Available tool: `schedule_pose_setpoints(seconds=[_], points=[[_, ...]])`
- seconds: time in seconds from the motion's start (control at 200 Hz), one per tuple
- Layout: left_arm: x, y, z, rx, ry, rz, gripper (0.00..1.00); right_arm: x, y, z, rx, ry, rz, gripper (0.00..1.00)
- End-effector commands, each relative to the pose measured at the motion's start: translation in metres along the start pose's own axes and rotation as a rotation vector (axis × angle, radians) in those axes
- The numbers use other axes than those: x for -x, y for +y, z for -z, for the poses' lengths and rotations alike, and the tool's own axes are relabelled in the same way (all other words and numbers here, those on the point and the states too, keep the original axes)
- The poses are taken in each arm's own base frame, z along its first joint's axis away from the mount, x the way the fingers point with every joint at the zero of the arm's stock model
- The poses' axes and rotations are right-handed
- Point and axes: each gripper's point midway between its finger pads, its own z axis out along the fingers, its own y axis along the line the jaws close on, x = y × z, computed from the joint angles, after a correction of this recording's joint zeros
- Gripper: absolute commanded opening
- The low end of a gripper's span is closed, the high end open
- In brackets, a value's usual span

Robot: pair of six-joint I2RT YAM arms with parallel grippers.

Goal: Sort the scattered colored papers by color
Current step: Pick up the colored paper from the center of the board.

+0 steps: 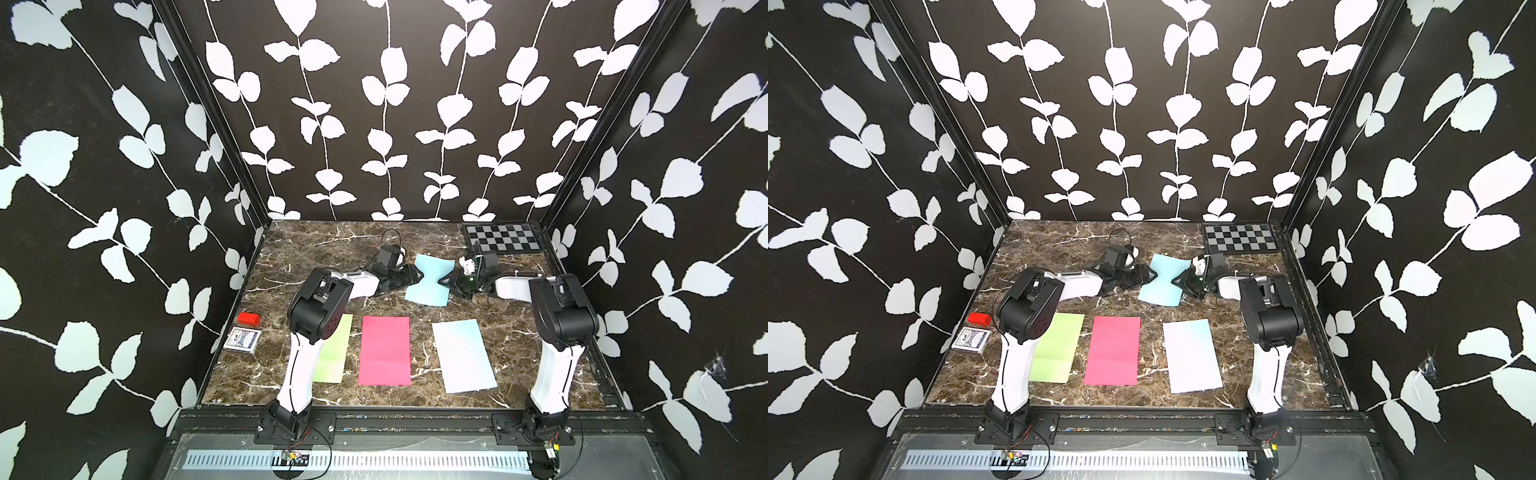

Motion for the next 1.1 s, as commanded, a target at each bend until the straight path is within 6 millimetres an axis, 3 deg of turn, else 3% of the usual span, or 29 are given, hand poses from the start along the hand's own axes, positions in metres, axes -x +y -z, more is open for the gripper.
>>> schedule_pose_setpoints(seconds=[0.0,0.055,0.3,0.47,0.635,0.745,0.91,1.095], points=[[-0.008,0.010,-0.005,0.011,0.028,0.033,0.59,-0.002,-0.012,-0.006,-0.017,0.007,-0.038,0.38],[-0.008,0.011,-0.005,0.010,0.031,0.034,0.59,-0.002,-0.012,-0.007,-0.019,0.008,-0.036,0.34],[-0.006,0.015,-0.006,0.003,0.037,0.046,0.59,-0.001,-0.010,-0.008,-0.011,0.018,-0.023,0.00],[0.011,0.007,0.007,-0.064,0.004,0.036,0.59,0.001,0.002,-0.003,0.021,0.014,-0.001,0.00],[0.044,0.001,0.042,-0.188,-0.076,0.034,0.59,0.005,0.032,0.017,0.079,-0.002,0.046,0.00],[0.055,-0.009,0.069,-0.320,-0.082,0.019,0.60,0.005,0.058,0.037,0.129,-0.009,0.075,0.00],[0.064,-0.031,0.099,-0.514,-0.073,-0.026,0.60,-0.002,0.096,0.067,0.208,-0.015,0.117,0.00],[0.061,-0.052,0.114,-0.649,-0.045,-0.069,0.61,-0.016,0.124,0.092,0.268,-0.022,0.149,0.00]])
